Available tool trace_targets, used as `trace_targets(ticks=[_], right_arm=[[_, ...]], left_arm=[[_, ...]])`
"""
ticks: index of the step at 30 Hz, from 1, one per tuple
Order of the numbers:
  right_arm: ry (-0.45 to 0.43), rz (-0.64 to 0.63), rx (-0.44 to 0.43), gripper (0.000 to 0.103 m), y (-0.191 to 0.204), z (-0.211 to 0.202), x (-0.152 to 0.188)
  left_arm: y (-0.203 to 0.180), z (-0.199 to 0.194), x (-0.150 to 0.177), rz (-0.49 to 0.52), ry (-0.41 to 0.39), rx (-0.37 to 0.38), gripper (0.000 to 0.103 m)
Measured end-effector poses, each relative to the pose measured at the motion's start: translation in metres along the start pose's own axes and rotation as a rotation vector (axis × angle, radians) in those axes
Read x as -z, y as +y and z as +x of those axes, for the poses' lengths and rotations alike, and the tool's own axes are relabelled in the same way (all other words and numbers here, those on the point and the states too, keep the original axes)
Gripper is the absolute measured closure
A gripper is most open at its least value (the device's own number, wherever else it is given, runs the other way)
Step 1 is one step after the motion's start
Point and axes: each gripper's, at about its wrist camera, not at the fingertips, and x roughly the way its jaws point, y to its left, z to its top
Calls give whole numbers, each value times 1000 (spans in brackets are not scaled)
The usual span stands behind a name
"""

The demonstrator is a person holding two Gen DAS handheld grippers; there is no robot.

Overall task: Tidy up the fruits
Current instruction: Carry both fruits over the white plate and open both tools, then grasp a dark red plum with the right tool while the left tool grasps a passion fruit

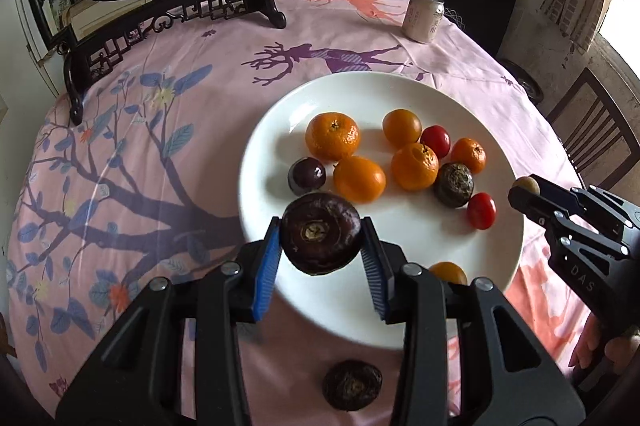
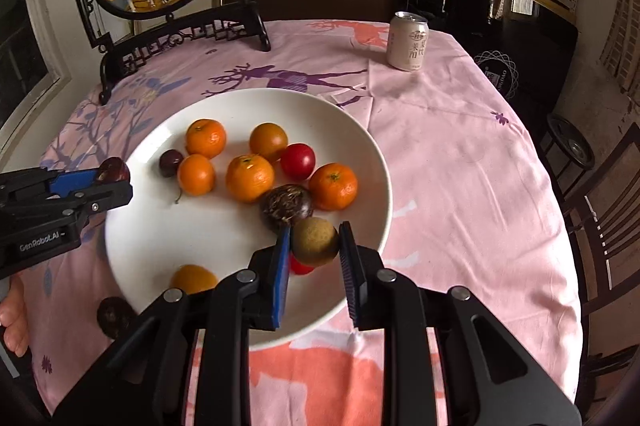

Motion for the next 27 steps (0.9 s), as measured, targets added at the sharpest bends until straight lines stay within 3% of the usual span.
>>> trace_targets(ticks=[8, 9, 10, 13, 16, 19, 22, 27], right_arm=[[41, 21, 14, 78, -12, 30, -8], [41, 23, 19, 72, -12, 30, -9], [35, 22, 25, 63, -12, 30, -9], [-5, 17, 45, 51, -11, 13, -8], [-37, 2, 13, 48, -5, -16, 1], [-36, -37, -18, 43, 9, -46, 27], [-16, -42, -84, 38, 24, -68, 65], [28, -46, -162, 38, 52, -82, 113]], left_arm=[[-3, 21, -6, 16, 19, 6, 63], [-4, 21, -7, 17, 19, 7, 62], [-4, 20, -7, 14, 13, 12, 58], [-4, 3, -6, 16, -32, 17, 38], [-2, -27, 3, 16, -91, 22, 26], [4, -60, 25, -16, -147, 64, 14], [7, -86, 61, -36, -195, 65, 10], [18, -95, 116, -95, -156, 53, 7]])
